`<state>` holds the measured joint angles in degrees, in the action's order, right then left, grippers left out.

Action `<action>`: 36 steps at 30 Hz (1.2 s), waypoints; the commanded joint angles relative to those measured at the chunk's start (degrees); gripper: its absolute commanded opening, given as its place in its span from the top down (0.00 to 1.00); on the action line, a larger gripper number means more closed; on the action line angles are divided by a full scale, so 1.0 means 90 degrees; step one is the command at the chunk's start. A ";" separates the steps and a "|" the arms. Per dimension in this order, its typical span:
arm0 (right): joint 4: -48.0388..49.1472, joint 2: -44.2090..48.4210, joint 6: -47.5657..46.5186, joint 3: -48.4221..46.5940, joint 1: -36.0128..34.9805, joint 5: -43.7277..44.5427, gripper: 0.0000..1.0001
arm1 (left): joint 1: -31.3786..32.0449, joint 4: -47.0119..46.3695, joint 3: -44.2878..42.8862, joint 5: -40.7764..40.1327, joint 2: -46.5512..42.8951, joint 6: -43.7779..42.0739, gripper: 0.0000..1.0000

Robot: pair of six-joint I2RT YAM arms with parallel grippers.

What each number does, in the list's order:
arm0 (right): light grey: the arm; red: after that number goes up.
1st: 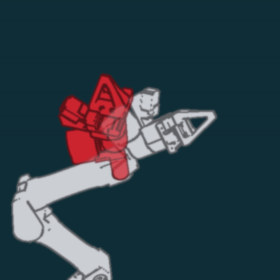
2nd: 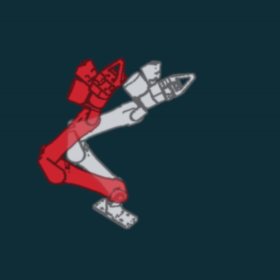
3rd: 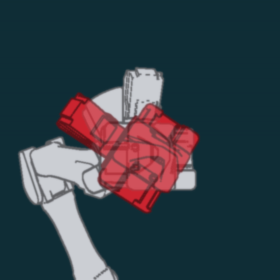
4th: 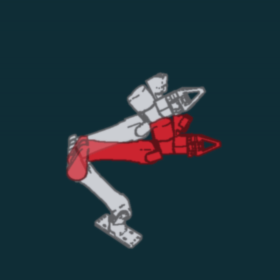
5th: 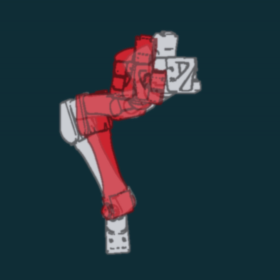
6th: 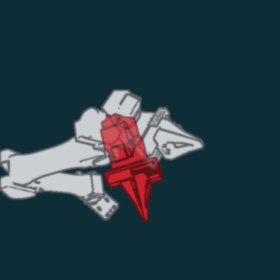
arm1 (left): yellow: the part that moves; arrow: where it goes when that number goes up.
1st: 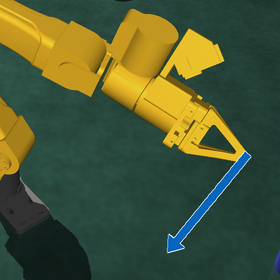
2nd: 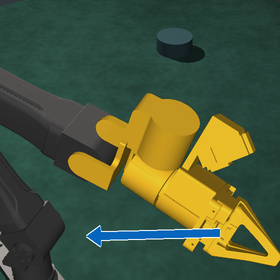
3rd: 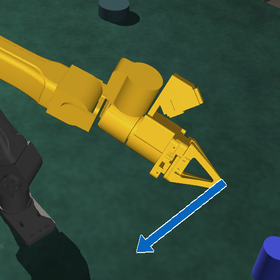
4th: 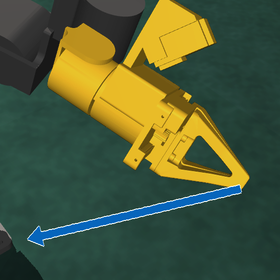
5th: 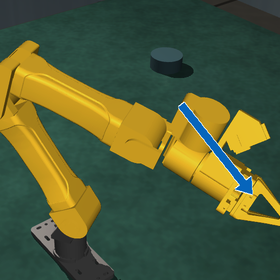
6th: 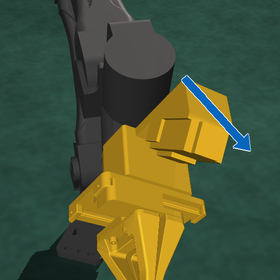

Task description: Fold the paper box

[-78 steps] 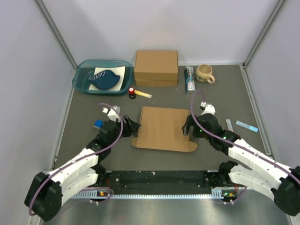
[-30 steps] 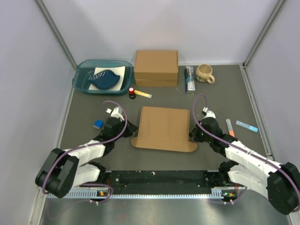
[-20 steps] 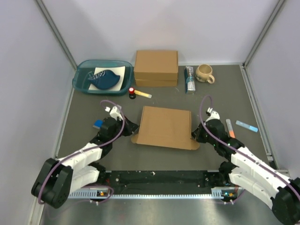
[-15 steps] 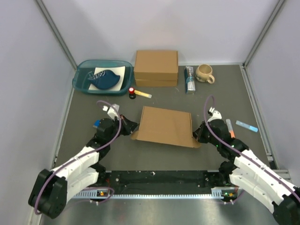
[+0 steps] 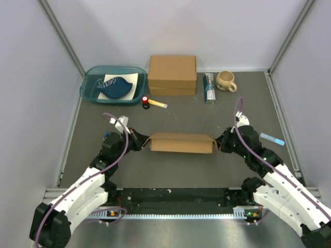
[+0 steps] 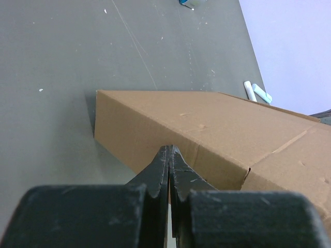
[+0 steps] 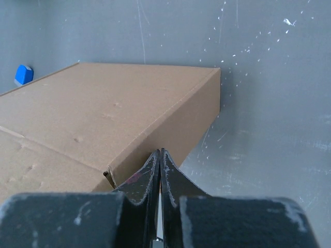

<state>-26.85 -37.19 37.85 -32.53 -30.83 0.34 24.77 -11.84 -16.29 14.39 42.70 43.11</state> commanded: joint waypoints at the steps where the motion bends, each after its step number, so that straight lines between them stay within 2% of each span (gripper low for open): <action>1: 0.0288 -0.0145 0.0229 -0.0496 0.0017 -0.0419 1.00 | 0.0079 -0.0091 -0.0328 0.0540 -0.0077 0.0073 1.00; 6: 0.0240 -0.0525 0.0365 -0.0662 0.0027 -0.0321 1.00 | 0.0079 -0.0033 -0.0552 0.0413 0.0167 0.0132 1.00; 14: -0.0005 -0.1267 0.0444 -0.1404 0.0017 -0.0223 1.00 | 0.0079 0.0485 -0.1480 0.0491 0.0597 0.0102 1.00; 21: -0.0044 -0.1522 0.0336 -0.1678 0.0017 -0.0116 1.00 | 0.0079 0.0719 -0.1968 0.0539 0.0851 0.0015 1.00; 28: -0.0112 -0.1873 0.0180 -0.1727 0.0183 -0.0135 1.00 | 0.0079 0.0739 -0.1530 0.0481 0.0900 -0.0015 1.00; 36: -0.0171 -0.2322 -0.0103 -0.1844 0.0505 -0.0174 0.98 | 0.0079 0.0817 -0.1256 -0.0074 0.0988 -0.0132 0.99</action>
<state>-31.92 -56.07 38.28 -45.69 -27.46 2.17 24.40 -2.42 -27.46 12.38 51.05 42.06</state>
